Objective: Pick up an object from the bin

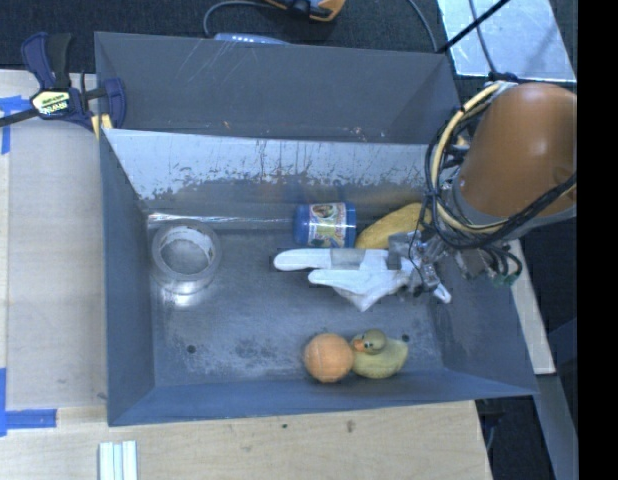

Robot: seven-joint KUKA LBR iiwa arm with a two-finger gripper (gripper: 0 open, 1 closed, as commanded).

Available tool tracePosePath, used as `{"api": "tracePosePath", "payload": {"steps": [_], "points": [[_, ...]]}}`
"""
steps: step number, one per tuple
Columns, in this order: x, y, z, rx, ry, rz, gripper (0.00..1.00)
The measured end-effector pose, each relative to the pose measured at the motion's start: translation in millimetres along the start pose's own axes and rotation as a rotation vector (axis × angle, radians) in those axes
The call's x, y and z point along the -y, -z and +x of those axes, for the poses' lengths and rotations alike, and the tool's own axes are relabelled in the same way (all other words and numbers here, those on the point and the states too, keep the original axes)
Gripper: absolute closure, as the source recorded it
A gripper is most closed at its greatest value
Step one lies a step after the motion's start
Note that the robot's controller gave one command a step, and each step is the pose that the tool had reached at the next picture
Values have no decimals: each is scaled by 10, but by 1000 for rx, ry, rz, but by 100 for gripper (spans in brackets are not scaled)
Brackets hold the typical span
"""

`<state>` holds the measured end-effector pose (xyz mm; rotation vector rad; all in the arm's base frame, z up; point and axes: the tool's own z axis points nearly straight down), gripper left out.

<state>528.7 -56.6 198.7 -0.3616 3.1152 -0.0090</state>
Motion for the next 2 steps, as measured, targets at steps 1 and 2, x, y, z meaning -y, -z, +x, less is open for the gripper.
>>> {"api": "tracePosePath", "payload": {"steps": [1,2], "points": [[84,517,4,3,82,-2,100],[269,2048,-7,4,62,2,100]]}}
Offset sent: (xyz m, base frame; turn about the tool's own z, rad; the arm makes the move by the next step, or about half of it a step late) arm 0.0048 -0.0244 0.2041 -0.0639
